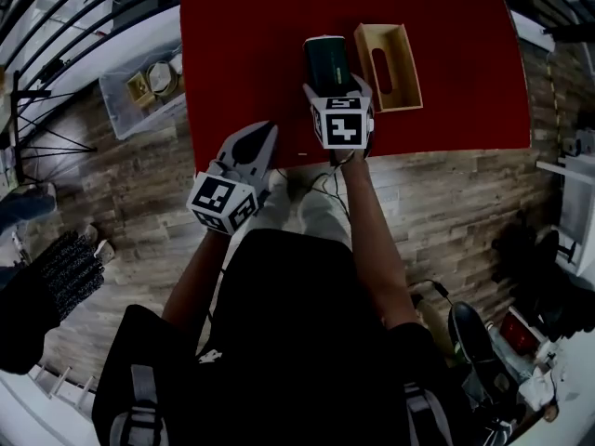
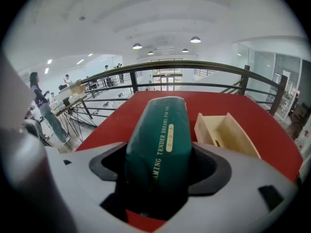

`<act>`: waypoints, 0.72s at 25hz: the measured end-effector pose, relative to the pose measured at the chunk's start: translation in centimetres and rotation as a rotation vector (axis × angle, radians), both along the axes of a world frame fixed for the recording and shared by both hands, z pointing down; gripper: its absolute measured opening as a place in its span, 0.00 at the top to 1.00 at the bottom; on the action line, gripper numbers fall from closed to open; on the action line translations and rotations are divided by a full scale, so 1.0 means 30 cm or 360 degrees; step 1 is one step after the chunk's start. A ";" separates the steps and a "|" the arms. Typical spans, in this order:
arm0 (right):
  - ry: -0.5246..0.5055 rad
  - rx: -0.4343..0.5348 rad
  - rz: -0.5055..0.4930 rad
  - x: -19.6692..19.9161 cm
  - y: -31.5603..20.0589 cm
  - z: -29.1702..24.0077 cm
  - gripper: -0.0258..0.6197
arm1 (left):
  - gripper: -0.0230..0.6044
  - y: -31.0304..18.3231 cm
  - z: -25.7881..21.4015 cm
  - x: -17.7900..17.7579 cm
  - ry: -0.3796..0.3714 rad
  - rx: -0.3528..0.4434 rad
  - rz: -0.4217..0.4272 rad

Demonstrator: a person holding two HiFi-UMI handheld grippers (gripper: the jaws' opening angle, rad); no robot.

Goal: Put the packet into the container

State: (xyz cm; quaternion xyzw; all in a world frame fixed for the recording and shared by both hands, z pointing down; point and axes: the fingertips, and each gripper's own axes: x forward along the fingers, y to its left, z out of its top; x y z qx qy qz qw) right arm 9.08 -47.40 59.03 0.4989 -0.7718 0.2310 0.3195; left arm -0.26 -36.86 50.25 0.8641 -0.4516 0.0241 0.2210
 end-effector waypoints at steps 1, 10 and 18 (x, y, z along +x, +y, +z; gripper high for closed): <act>-0.0004 0.0008 0.0014 0.035 -0.010 -0.015 0.35 | 0.96 -0.017 -0.003 0.031 0.0003 0.0003 0.0027; 0.0009 0.0032 0.0153 0.369 -0.076 -0.088 0.35 | 0.96 -0.113 -0.056 0.336 0.0044 0.0018 0.0265; 0.0050 -0.0004 0.0102 0.519 -0.130 -0.087 0.35 | 0.96 -0.138 -0.049 0.464 0.0055 -0.0006 0.0304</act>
